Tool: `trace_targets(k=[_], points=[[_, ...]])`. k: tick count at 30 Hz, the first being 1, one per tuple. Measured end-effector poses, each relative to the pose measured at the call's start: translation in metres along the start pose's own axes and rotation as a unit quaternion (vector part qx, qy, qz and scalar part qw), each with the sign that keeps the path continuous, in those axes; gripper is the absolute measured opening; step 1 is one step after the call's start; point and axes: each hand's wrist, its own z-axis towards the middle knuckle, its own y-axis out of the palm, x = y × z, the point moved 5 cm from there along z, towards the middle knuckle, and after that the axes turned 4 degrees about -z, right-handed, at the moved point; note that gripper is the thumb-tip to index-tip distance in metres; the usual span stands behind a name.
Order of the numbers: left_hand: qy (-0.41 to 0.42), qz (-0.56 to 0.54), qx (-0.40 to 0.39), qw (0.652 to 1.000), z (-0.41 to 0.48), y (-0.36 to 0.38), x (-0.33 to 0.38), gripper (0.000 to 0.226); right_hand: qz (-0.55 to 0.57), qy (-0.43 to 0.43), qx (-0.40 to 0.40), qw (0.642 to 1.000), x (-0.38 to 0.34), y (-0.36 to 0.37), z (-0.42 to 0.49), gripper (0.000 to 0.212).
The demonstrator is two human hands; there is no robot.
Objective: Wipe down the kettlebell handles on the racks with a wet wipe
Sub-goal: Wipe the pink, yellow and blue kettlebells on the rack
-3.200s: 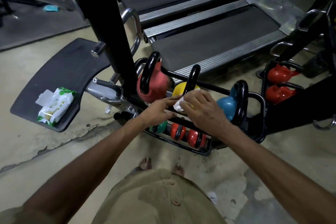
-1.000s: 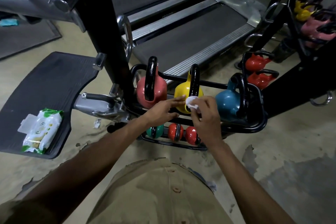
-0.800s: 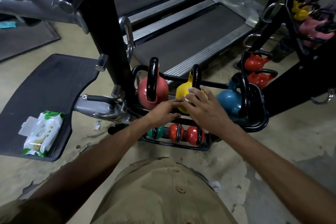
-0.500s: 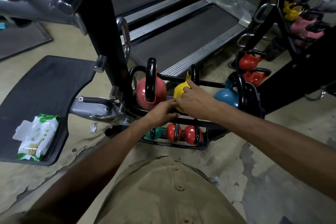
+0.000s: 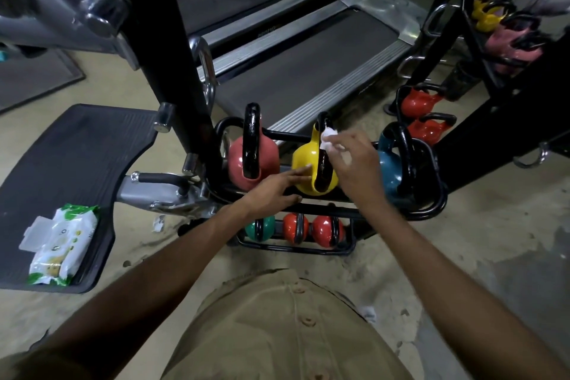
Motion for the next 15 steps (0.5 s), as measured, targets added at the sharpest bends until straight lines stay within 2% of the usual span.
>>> trace_targets(k=[2,4,6,9,12,15], points=[[0.000,0.001,0.001,1.000,-0.001,0.000,0.001,0.058,0.115,0.152,0.051,0.980,0.004,0.009,-0.036,0.016],[0.005,0.000,0.008,1.000,-0.001,0.001,0.001,0.059,0.201,0.225,0.066,0.951,0.000,0.022,-0.074,0.021],[0.007,-0.004,0.006,1.000,-0.002,0.002,0.001,0.060,0.233,0.252,0.056,0.938,0.002,0.032,-0.091,0.026],[0.009,0.005,0.011,1.000,-0.003,0.001,0.005,0.063,0.262,0.292,0.064,0.918,0.012,0.033,-0.069,0.023],[0.021,0.002,0.074,0.997,-0.002,-0.003,0.017,0.072,0.304,0.321,0.079,0.894,0.017,0.032,-0.033,0.022],[0.051,-0.015,0.141,0.989,-0.001,-0.009,0.037,0.081,0.276,0.317,0.089,0.903,0.014,0.040,-0.013,0.020]])
